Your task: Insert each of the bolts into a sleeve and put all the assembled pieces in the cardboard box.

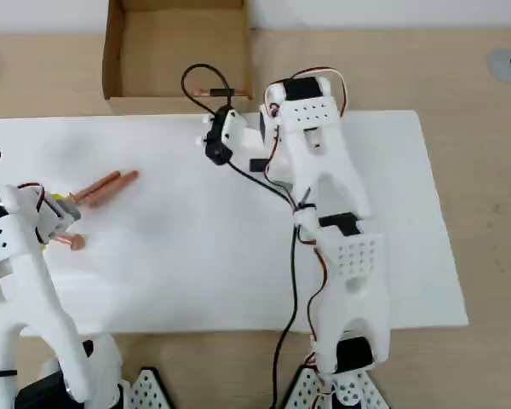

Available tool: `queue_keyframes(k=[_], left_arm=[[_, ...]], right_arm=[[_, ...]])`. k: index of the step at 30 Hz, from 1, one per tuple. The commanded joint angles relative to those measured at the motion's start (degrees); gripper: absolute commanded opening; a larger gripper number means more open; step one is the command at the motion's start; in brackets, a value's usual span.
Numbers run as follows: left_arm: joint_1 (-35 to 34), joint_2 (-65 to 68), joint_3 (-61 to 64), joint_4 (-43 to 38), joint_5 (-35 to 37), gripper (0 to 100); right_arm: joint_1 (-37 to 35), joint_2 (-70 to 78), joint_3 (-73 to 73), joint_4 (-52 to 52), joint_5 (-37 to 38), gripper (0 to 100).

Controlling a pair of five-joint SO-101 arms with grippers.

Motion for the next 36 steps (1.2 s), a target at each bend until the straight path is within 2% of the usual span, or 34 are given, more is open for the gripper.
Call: queue_keyframes(k=[1, 7, 25, 36], left_arm=[[0.62, -0.13, -0.26, -0.44, -1.49, 25], [0.62, -0.13, -0.26, -0.44, -1.85, 25], [0.62, -0.13, -0.26, -0.7, -1.85, 25], [0.62, -0.13, -0.26, -0.7, -1.85, 25]], right_arm=[[0.66, -0.75, -5.85, 0.35, -0.18, 21.1], [0.66, -0.75, -12.0, 2.55, -0.35, 30.8], [1.01, -0.48, -1.1, 2.37, 0.0, 31.1], [0.92, -0.4, 4.26, -2.46, 0.09, 31.1]])
